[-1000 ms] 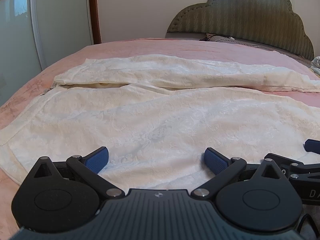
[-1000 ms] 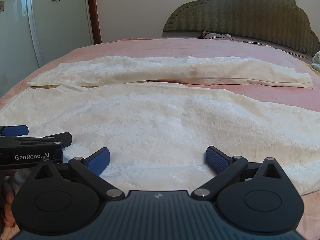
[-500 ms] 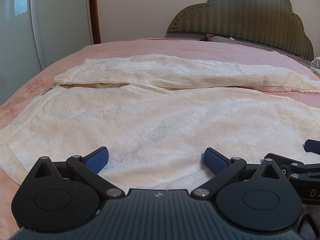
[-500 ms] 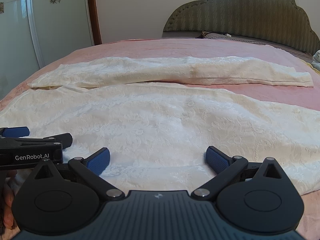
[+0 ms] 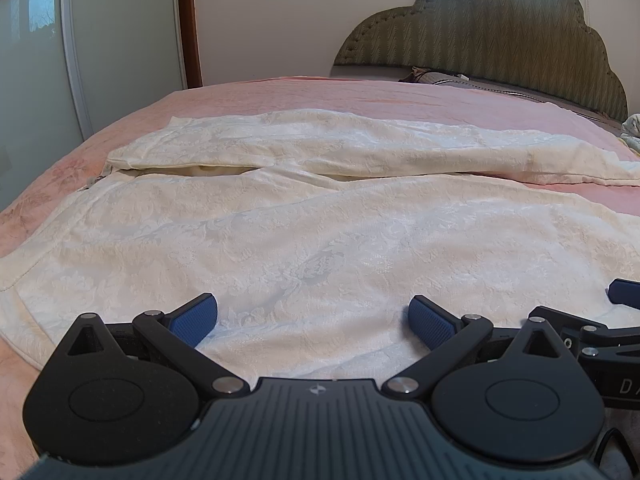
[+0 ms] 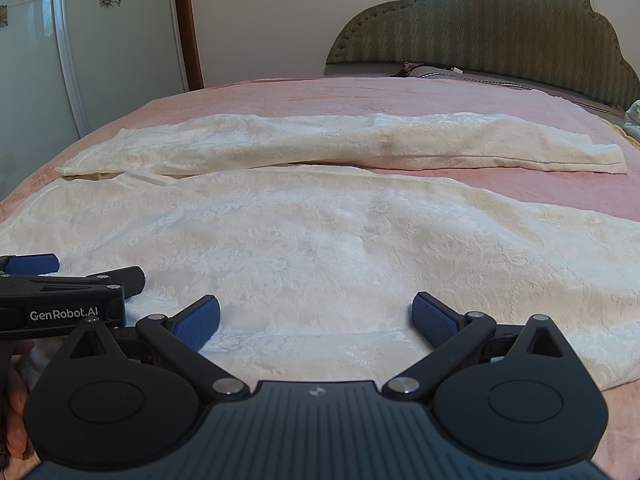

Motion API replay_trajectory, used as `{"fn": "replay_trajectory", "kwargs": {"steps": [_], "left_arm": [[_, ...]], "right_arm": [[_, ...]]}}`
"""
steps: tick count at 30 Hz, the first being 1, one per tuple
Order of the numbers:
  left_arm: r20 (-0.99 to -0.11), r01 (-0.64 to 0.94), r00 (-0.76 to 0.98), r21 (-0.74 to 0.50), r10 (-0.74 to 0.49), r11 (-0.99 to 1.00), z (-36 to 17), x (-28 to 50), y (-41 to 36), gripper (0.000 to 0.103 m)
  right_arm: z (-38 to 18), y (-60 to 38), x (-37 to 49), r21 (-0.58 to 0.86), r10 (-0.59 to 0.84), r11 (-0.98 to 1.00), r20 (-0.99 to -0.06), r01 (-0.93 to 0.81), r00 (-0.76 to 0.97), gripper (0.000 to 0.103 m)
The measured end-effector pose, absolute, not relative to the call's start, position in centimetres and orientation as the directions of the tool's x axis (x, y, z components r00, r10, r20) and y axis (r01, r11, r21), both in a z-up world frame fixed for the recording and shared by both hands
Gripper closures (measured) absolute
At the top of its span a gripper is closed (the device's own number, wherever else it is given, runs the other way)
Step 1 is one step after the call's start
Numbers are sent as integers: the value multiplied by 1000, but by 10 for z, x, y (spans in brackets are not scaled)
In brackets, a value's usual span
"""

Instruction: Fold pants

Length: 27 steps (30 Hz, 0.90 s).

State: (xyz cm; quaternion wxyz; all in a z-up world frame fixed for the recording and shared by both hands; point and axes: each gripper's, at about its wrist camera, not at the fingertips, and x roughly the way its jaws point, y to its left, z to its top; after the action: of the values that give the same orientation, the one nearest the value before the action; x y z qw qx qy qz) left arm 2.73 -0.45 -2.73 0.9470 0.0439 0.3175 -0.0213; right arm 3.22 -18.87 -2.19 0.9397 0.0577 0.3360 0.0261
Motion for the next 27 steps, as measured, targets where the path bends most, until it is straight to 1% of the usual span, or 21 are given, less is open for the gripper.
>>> {"fn": "replay_trajectory", "kwargs": {"steps": [10, 12, 13, 15, 17, 20, 22, 24, 27], "left_arm": [[-602, 69, 798, 63, -17, 996, -27, 27, -4, 0], [-599, 77, 800, 41, -37, 996, -25, 26, 0, 1], [-597, 87, 800, 25, -55, 996, -22, 25, 3, 1], [-577, 104, 811, -13, -93, 994, -16, 21, 12, 0], [-561, 85, 823, -32, -89, 996, -8, 20, 21, 1], [-564, 61, 824, -13, -58, 998, 8, 30, 35, 1], [-557, 47, 830, 16, -30, 999, 20, 37, 45, 0], [-556, 18, 831, 56, 16, 998, 29, 47, 53, 0], [-569, -5, 821, 89, 55, 996, 36, 61, 65, 0]], "right_arm": [[-22, -189, 33, 114, 82, 993, -634, -11, 769, 0], [-21, -191, 33, 125, 101, 992, -637, -27, 764, 0], [-17, -193, 35, 141, 142, 988, -641, -67, 754, 0], [-6, -200, 37, 212, 242, 967, -615, -139, 750, 0], [15, -205, 44, 236, 303, 950, -557, -202, 773, 0], [49, -201, 72, 130, 314, 949, -503, -288, 805, 0], [62, -194, 108, 75, 321, 940, -529, -333, 786, 0], [64, -184, 152, 62, 348, 921, -574, -384, 741, 0], [57, -171, 218, 108, 421, 882, -618, -459, 664, 0]]}}
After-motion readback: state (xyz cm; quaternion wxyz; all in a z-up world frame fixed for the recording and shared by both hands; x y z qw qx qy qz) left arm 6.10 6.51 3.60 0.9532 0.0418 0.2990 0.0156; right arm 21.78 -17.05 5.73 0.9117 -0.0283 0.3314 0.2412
